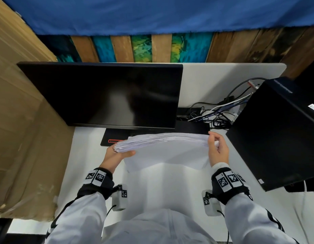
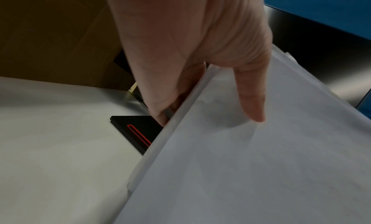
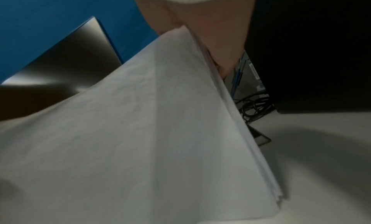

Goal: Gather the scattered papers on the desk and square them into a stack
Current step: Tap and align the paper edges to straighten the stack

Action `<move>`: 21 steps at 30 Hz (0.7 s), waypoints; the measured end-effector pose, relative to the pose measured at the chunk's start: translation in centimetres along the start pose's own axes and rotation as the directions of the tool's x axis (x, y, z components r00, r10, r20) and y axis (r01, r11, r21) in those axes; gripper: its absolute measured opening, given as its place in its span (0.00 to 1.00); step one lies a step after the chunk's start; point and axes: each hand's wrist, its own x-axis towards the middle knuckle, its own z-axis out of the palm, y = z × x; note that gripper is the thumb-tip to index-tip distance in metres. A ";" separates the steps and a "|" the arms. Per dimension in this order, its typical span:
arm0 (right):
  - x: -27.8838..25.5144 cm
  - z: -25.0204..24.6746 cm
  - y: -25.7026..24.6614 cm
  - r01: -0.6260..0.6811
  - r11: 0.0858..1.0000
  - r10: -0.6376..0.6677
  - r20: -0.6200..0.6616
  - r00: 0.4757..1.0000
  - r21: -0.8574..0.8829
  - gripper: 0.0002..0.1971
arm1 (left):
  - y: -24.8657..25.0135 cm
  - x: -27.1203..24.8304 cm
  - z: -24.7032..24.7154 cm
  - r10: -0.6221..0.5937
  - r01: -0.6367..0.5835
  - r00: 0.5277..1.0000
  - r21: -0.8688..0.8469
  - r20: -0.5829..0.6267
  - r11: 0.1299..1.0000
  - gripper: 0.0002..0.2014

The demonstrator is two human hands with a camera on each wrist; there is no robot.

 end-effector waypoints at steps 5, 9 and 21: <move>0.2 0.1 0.3 -0.048 0.999 0.048 0.072 0.996 -0.002 0.05 | 0.0 0.2 0.1 -0.025 0.025 0.999 0.025 0.019 0.999 0.22; 0.2 -0.2 0.6 -0.017 0.995 0.014 0.028 1.000 0.102 0.12 | -0.1 0.2 0.2 -0.045 0.043 0.999 0.069 0.029 0.997 0.25; 0.5 -1.0 1.7 -0.221 0.949 0.277 0.255 0.927 -0.225 0.20 | -0.1 0.4 1.1 -0.044 0.047 0.998 0.109 -0.035 0.993 0.14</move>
